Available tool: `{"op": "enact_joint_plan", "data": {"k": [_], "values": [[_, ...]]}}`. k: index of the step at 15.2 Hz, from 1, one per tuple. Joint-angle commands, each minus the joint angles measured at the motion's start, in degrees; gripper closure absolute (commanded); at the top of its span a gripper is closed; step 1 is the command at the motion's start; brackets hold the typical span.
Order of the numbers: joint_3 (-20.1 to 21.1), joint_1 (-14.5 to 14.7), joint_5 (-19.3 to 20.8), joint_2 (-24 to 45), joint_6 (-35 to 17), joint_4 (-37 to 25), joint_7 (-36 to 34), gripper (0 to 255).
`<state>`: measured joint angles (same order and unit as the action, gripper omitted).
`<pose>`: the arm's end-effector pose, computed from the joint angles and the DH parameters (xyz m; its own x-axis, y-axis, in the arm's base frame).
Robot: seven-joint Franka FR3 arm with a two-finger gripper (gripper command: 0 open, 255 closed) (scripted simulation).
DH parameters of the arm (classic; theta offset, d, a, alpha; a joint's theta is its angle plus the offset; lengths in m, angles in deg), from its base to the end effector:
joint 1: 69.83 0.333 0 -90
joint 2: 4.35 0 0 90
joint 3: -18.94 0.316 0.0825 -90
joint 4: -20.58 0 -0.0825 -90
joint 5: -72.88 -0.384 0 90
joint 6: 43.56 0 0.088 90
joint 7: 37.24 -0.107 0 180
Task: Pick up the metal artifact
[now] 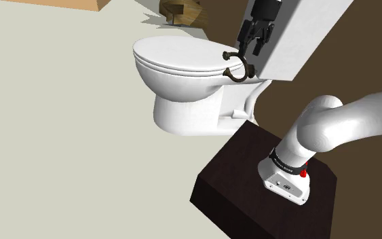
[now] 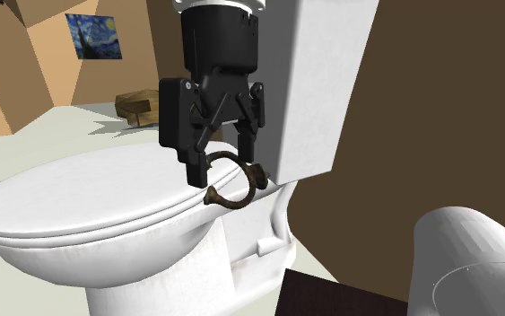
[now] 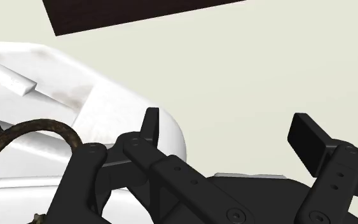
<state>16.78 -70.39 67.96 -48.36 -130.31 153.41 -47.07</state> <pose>0.3061 -0.0087 0.5983 0.9782 -0.2001 -0.0547 -0.2049 -0.9732 -0.1040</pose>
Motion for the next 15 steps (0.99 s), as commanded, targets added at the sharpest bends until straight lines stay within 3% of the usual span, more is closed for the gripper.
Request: {"op": "enact_joint_plan", "data": {"k": [1, 15], "values": [[0.0, 0.0, 0.0, 0.0, 0.0, 0.0, 0.0, 0], [-14.96, -5.83, 6.32, 17.11, -9.3, -4.82, 12.54, 0]]}}
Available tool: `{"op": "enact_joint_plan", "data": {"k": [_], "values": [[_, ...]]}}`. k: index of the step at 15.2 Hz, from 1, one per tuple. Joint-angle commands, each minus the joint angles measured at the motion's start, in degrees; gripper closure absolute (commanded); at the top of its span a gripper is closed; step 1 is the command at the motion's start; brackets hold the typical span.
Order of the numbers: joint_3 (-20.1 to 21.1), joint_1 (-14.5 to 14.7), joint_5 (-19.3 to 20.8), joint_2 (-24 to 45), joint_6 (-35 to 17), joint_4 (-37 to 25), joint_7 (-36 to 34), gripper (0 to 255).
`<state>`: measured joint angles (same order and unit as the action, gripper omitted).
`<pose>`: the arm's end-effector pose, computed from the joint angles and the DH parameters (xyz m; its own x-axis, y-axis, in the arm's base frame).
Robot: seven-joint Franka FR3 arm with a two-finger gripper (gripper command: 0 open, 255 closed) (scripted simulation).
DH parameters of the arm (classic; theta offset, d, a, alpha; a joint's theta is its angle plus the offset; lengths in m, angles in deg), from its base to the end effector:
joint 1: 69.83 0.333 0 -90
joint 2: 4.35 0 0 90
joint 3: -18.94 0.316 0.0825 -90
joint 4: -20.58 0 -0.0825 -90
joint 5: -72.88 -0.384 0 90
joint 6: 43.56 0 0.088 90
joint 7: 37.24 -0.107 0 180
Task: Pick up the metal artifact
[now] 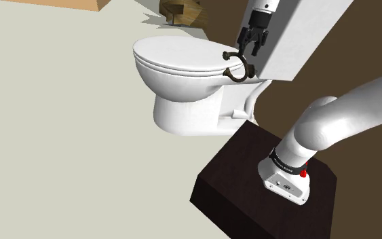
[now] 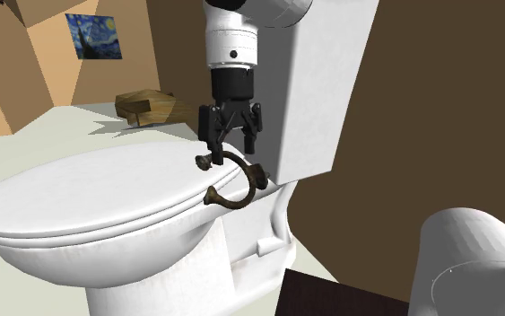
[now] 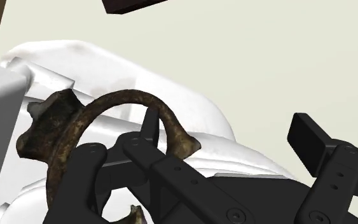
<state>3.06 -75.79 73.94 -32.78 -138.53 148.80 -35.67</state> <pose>0.3627 -0.1635 0.5438 0.9488 -0.3009 -0.0959 -0.3108 -0.9435 -0.1149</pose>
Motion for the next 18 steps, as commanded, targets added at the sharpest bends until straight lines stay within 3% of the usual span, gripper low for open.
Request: {"op": "enact_joint_plan", "data": {"k": [1, 8, 15, 18], "values": [[-2.28, -0.75, 0.43, 3.1, -1.67, -0.97, 2.08, 0], [-9.31, -2.81, -0.81, 15.28, -5.04, -7.88, 9.11, 0], [-14.86, -5.98, -5.69, 29.41, -6.4, -17.45, 16.95, 0], [-14.58, -6.34, -6.02, 30.0, -8.61, -15.74, 17.32, 0]]}}
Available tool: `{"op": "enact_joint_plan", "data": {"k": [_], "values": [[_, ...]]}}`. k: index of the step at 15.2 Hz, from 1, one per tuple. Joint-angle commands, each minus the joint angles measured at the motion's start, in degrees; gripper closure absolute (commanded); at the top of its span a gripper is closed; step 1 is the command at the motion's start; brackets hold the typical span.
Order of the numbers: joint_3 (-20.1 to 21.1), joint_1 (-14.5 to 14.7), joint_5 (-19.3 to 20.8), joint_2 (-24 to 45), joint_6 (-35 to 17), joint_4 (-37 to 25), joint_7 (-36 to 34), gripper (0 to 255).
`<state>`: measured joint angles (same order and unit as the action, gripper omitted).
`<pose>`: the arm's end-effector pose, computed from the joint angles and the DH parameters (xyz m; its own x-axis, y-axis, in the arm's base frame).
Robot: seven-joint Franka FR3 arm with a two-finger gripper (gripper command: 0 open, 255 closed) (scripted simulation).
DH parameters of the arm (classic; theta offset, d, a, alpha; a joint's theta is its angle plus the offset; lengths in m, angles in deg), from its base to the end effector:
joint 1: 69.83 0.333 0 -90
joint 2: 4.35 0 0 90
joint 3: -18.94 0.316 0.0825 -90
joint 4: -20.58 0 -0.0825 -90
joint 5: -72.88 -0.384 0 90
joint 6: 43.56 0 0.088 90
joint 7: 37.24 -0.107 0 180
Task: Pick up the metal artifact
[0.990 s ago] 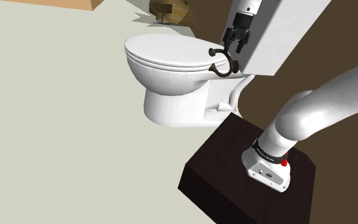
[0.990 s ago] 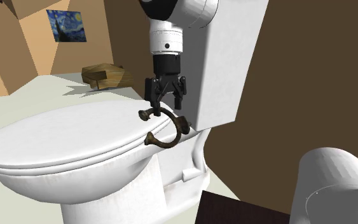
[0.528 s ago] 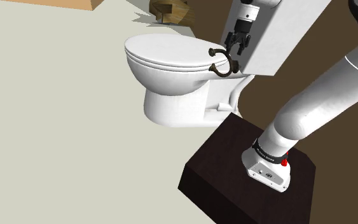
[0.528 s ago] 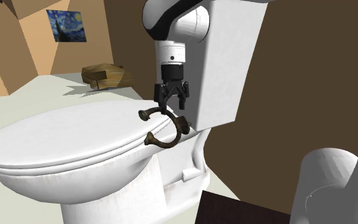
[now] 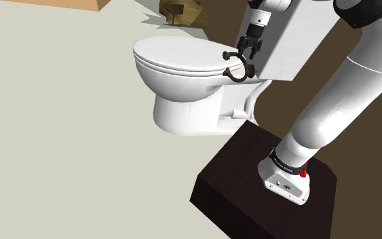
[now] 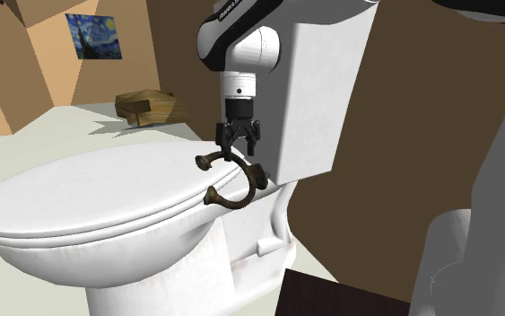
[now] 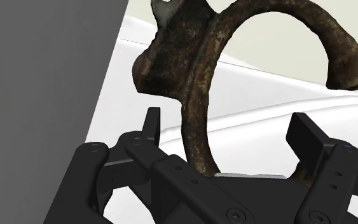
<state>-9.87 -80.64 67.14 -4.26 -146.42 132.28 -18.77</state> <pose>0.4219 -0.3382 0.4641 0.9180 -0.3783 -0.1188 -0.3925 -0.9095 -0.1368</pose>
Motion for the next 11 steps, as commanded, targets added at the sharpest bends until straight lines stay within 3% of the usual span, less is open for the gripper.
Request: {"op": "enact_joint_plan", "data": {"k": [1, 6, 7, 11], "values": [[-1.57, -1.58, 0.66, 1.7, -1.46, 1.32, 0.55, 0], [-1.46, -1.77, 0.14, 2.62, -4.05, 3.16, 1.08, 0], [-1.54, -1.89, -0.09, 3.21, -3.4, 2.01, 1.28, 255], [-1.64, -1.89, 0.92, 1.35, -2.37, 2.53, 0.92, 255]]}}
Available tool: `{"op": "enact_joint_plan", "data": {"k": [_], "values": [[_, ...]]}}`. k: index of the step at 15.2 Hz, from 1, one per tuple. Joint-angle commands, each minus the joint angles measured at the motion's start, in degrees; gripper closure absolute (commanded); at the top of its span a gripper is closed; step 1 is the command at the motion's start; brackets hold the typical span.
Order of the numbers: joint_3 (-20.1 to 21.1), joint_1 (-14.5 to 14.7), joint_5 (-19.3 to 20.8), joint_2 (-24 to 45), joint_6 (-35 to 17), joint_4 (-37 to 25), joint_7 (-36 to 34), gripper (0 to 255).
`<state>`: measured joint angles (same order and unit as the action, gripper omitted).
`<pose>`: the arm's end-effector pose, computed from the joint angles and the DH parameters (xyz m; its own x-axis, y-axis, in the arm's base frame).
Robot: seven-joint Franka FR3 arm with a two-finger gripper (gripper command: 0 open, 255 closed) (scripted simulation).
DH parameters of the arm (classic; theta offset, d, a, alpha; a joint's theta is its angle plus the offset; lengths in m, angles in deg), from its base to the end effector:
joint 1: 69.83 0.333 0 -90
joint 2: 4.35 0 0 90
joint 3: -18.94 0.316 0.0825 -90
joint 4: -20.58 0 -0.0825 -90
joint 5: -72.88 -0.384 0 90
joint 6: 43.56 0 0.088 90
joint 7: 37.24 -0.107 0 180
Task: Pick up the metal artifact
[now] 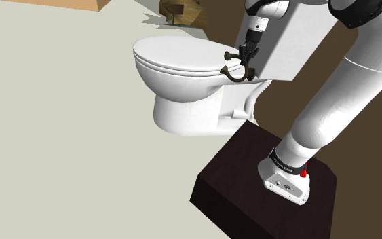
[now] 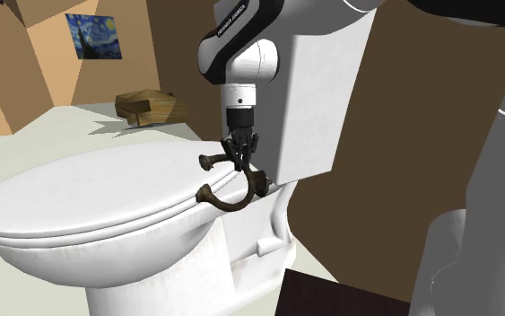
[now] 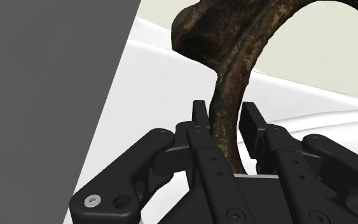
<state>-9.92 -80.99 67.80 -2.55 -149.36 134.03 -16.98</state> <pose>0.4221 -0.3430 0.4394 0.9249 -0.3580 -0.1284 -0.3726 -0.9206 -0.1168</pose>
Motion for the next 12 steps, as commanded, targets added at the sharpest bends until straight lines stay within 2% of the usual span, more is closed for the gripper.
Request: {"op": "enact_joint_plan", "data": {"k": [1, 4, 5, 12], "values": [[-1.54, -1.49, 0.03, 0.14, 1.42, -0.51, -0.96, 255], [-2.23, -2.27, -0.29, 1.13, 1.2, -1.01, 0.68, 255], [-1.88, -0.97, -0.55, 0.92, -1.11, 1.42, -0.69, 255], [-1.58, -1.09, 0.4, -0.72, 4.0, -2.34, -1.67, 255]]}}
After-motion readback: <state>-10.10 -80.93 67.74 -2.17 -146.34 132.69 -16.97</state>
